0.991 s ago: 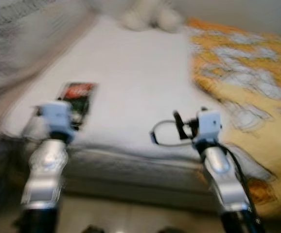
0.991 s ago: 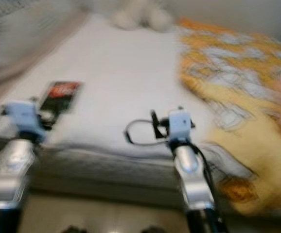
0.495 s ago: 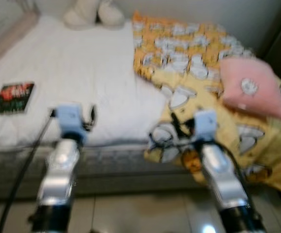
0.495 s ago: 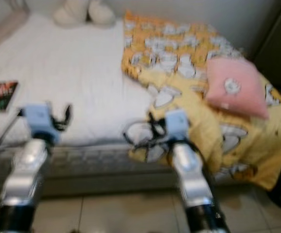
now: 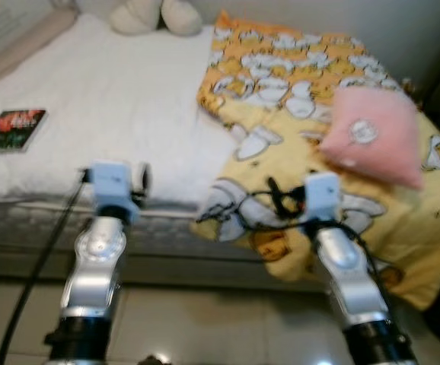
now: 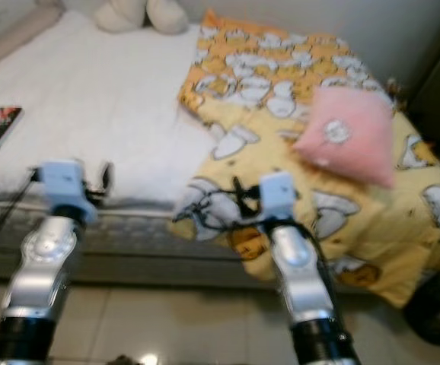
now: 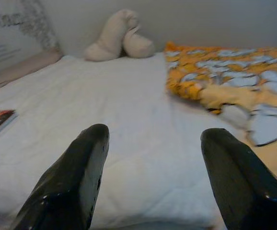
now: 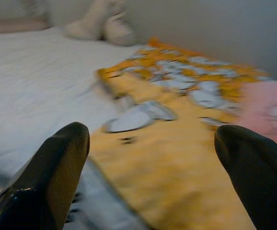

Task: Clean up the room

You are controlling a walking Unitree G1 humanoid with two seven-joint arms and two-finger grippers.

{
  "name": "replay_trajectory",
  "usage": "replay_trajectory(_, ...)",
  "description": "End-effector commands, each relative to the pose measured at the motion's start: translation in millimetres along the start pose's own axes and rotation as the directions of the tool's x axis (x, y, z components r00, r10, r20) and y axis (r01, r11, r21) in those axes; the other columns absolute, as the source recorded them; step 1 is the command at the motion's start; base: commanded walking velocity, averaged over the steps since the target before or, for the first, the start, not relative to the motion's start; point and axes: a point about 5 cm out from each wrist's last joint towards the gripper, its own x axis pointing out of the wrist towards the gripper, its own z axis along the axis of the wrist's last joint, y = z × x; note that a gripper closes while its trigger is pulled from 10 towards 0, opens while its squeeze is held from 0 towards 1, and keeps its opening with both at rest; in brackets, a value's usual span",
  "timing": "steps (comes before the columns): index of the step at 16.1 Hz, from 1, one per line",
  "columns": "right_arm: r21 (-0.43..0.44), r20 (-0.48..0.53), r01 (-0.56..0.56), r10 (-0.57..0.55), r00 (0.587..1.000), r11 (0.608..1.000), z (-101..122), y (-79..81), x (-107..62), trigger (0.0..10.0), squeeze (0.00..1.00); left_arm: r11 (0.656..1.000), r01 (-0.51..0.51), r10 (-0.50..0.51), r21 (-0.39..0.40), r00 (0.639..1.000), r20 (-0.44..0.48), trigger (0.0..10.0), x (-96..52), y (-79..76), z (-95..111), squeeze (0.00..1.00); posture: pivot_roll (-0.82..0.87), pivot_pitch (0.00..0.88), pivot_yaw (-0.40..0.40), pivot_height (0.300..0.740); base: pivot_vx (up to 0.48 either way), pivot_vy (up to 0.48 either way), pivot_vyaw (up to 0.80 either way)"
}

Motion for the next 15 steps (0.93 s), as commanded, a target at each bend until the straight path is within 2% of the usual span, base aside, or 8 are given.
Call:
replay_trajectory(1,0.016,0.022,-0.008,0.008,1.0,1.0,4.3,4.5,2.8,10.0,0.16,1.0,-0.007,0.007,0.025,1.0,-0.009,10.0,0.9,5.4,1.3,0.0,-0.1,0.021,-0.024,0.74,0.0,-0.424,0.0)
replay_trajectory(8,0.017,0.029,-0.015,0.015,0.999,1.0,4.8,6.4,4.7,10.0,0.16,0.998,0.029,-0.028,0.049,0.999,-0.019,10.0,4.0,2.1,-1.1,0.0,-0.1,0.01,-0.021,0.74,0.0,-0.423,0.0)
replay_trajectory(15,0.014,0.029,-0.01,0.01,1.0,1.0,3.4,4.5,5.2,10.0,0.16,0.998,0.044,-0.043,0.055,0.999,-0.019,10.0,3.3,-1.7,-4.3,0.0,-0.1,0.0,-0.022,0.74,0.273,-0.392,0.0)
